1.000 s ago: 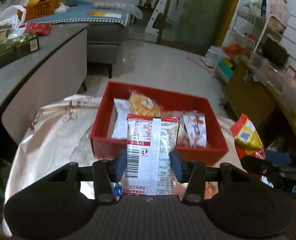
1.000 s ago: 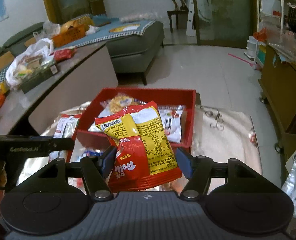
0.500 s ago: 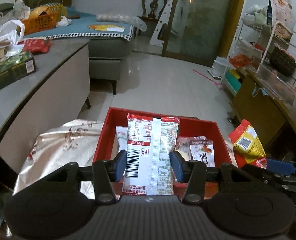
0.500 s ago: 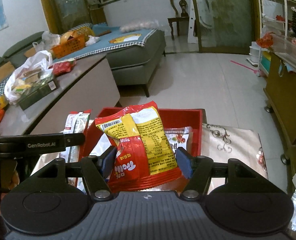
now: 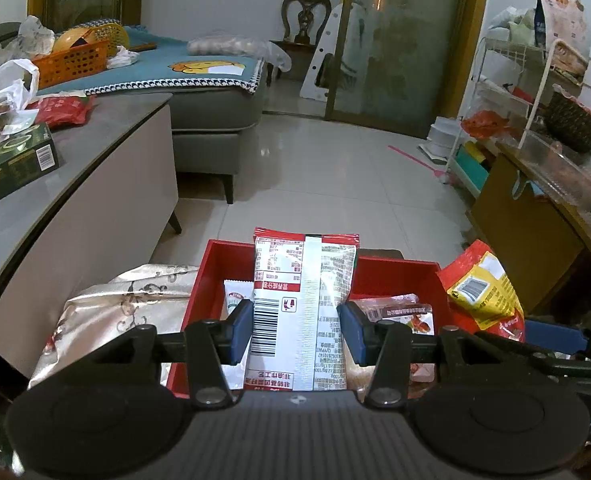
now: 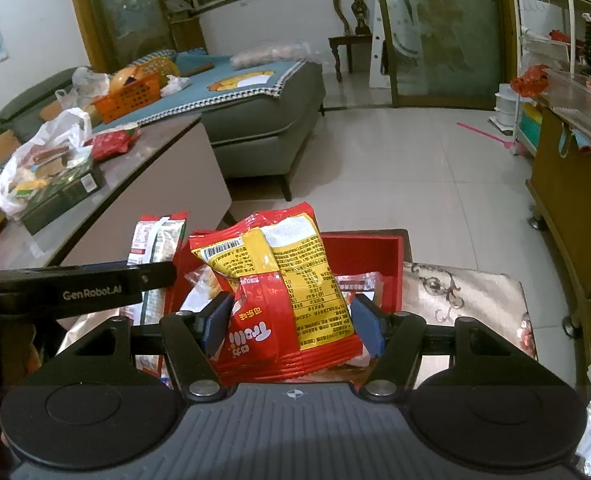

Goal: Organize snacks
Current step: 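Lower both packets into the red box and open both tools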

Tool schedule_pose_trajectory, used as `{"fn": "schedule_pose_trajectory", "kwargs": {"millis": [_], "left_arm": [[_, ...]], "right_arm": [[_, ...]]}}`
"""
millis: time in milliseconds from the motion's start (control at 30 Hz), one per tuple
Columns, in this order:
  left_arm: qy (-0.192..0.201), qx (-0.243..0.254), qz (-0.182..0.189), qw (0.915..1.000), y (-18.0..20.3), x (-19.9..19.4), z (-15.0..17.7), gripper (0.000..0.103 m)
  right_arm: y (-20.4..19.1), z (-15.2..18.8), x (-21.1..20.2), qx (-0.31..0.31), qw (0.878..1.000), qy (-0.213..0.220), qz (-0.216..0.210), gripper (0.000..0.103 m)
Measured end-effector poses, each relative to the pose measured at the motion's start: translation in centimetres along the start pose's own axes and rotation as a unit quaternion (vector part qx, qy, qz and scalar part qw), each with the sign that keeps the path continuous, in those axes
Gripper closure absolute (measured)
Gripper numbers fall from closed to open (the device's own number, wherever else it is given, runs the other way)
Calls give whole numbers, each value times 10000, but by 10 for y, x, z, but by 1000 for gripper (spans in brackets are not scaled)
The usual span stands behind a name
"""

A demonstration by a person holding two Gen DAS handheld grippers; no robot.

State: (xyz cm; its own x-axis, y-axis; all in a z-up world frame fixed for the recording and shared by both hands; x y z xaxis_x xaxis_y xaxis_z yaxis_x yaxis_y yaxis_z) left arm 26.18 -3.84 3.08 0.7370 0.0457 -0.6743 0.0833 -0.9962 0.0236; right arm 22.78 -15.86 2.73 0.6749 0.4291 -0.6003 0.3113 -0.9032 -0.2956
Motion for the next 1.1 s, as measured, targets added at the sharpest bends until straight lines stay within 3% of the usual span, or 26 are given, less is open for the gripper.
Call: {"fn": "schedule_pose_trajectory", "kwargs": {"millis": [567, 967, 1100], "left_arm": [[-40, 130, -177, 9998, 9, 23, -2, 62], [-287, 242, -323, 9988, 15, 54, 7, 62], [-352, 287, -412, 9981, 13, 61, 10, 49]], "right_arm": [[12, -3, 21, 87, 9998, -156, 77, 32], [23, 0, 53, 104, 9989, -431, 118, 35], [29, 3, 56, 170, 9984, -523, 148, 35]]}}
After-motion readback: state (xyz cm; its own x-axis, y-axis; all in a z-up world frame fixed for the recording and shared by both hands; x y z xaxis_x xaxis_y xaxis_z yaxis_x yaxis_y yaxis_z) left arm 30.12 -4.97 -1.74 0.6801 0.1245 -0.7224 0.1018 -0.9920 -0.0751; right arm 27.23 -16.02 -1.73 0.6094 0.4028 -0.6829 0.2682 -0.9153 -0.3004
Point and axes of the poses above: each gripper's, at about its wrist camera, not at the fingertips, and x roughly the way its jaws point, y to its right, z to its underside, the point moved 8 cm from there along x, roughly the way its jaws point, and after that the axes turned 9 degrees about -z, right-handed, at the moved point
